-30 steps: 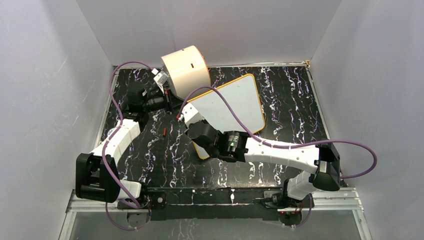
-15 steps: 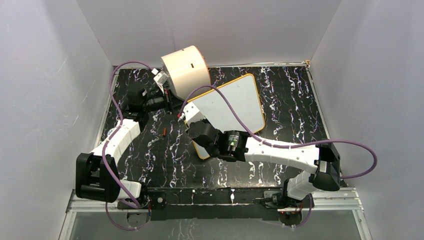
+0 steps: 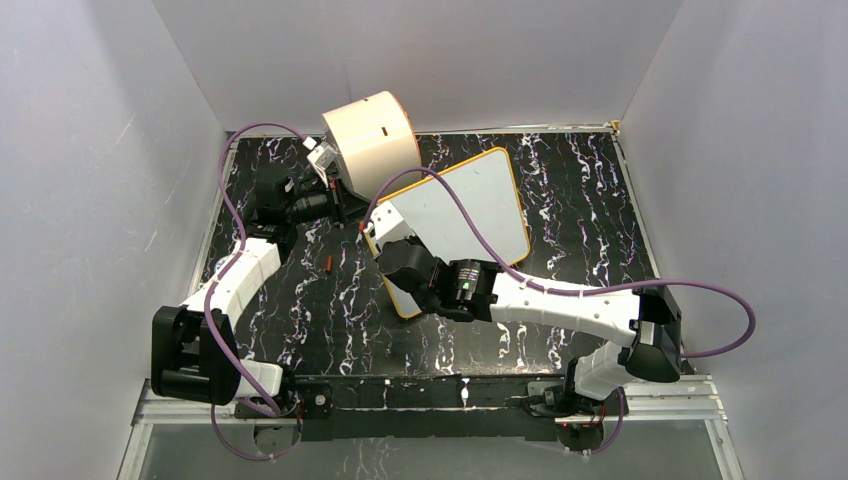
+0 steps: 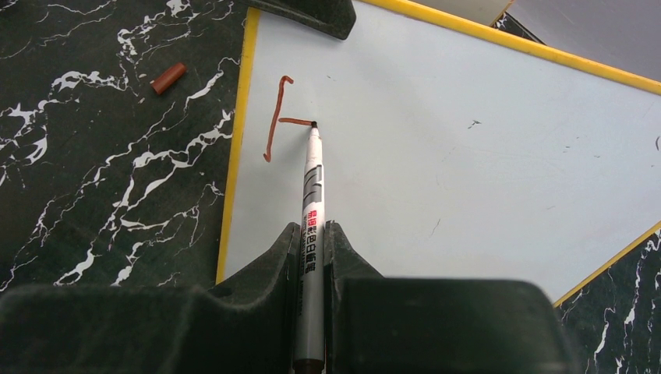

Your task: Write a sentence on the whiteboard

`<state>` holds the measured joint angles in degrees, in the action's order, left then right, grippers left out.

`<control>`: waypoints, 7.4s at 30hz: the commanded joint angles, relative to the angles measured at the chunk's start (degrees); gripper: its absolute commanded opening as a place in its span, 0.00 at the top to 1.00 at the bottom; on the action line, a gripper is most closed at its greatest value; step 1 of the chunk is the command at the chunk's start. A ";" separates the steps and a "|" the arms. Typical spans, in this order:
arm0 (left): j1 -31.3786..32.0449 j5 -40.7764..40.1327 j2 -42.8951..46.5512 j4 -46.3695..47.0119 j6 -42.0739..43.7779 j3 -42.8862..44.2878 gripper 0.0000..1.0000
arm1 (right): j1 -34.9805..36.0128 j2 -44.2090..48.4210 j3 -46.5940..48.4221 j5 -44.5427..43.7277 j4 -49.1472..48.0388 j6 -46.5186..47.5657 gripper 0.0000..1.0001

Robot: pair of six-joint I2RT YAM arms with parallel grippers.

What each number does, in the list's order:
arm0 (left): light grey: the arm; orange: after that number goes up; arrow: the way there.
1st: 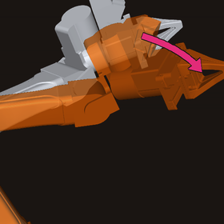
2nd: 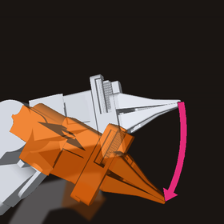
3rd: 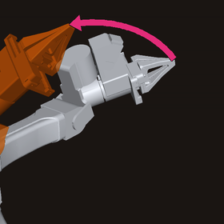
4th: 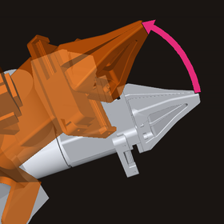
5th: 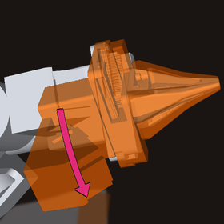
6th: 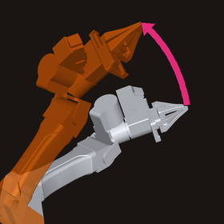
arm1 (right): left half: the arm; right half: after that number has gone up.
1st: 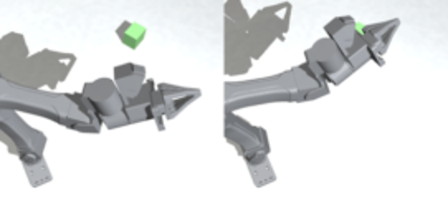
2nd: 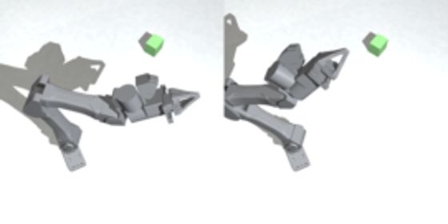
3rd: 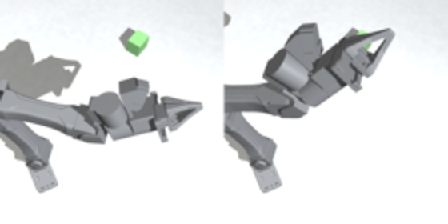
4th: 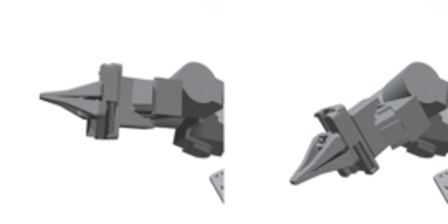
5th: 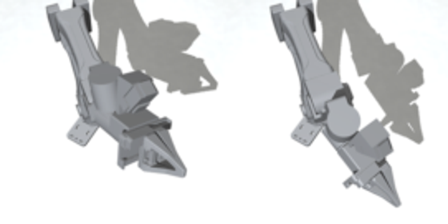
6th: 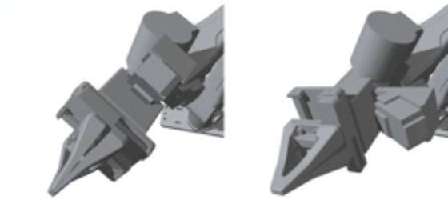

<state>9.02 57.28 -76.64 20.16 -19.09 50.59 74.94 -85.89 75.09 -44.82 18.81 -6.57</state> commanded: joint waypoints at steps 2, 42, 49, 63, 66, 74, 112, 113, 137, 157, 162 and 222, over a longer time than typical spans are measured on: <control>0.39 1.02 0.17 -0.58 1.69 -0.14 1.00 | -1.15 1.69 -1.04 -2.48 -0.36 -0.84 1.00; 0.39 1.31 -0.17 -0.67 1.67 -0.05 1.00 | -2.86 2.99 -0.59 0.91 -9.72 4.98 1.00; 0.39 1.34 -0.26 -0.66 1.67 -0.06 1.00 | -3.13 1.83 0.26 1.34 -5.65 3.33 1.00; 0.39 1.35 -0.44 -0.65 1.69 -0.05 1.00 | -3.24 1.29 1.38 5.03 4.14 -1.62 1.00; 0.38 1.43 -0.44 -0.59 1.64 -0.07 1.00 | -3.22 1.09 1.40 5.29 5.31 -2.07 1.00; 0.39 1.43 -0.53 -0.56 1.58 -0.05 1.00 | -3.22 1.14 1.23 5.88 6.39 -2.79 1.00; 0.48 1.43 -0.84 -0.65 1.77 -0.12 1.00 | -3.74 4.39 -3.55 2.02 -3.61 -0.25 1.00; 0.48 1.43 -0.87 -0.66 1.76 -0.06 1.00 | -3.82 4.27 -3.55 2.29 -3.60 -0.23 1.00; 0.47 1.43 -0.97 -0.66 1.78 -0.05 1.00 | -4.18 4.06 -3.96 6.49 0.77 -1.70 1.00; 0.83 1.34 -1.23 -0.94 1.97 0.02 1.00 | -4.53 4.85 -4.94 2.78 4.18 -3.15 1.00; 0.90 1.21 -1.23 -1.22 2.21 0.12 1.00 | -4.72 5.15 -5.84 1.74 2.88 -3.67 1.00; 1.77 1.09 -1.58 -2.45 3.18 0.48 1.00 | -5.11 5.38 -5.75 7.47 -6.56 0.55 1.00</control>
<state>9.08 57.14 -77.58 20.64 -18.63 50.63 70.17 -80.27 67.70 -41.34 13.47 -5.34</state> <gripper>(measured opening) 0.053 0.198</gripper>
